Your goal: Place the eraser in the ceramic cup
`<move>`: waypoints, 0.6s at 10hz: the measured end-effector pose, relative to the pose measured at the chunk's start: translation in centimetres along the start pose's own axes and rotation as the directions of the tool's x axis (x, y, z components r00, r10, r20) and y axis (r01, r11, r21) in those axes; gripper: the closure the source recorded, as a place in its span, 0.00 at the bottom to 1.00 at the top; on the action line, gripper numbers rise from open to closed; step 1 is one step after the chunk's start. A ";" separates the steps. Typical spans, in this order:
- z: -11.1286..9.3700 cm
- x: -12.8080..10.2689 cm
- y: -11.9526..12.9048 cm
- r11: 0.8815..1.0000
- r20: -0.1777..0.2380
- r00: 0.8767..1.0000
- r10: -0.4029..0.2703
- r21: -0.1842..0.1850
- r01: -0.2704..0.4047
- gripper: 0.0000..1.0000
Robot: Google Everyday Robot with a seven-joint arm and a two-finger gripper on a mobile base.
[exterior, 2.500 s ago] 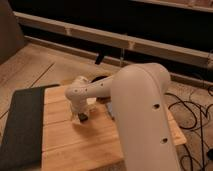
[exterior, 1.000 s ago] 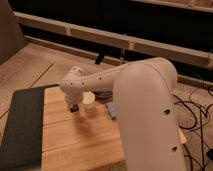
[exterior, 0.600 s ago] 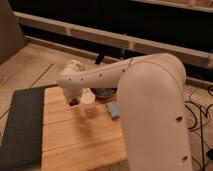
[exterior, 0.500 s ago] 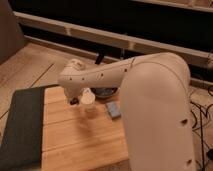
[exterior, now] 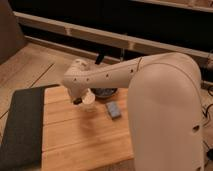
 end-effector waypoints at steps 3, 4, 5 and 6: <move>-1.0 -1.4 -0.8 1.000 0.026 1.000 -0.014 0.025 0.013 0.98; -1.9 -2.4 -1.7 0.999 0.044 0.999 -0.019 0.049 0.017 0.98; -2.6 -3.0 -2.6 0.997 0.057 0.998 -0.020 0.071 0.016 0.98; -3.0 -3.1 -3.4 0.996 0.062 0.998 -0.019 0.087 0.014 0.98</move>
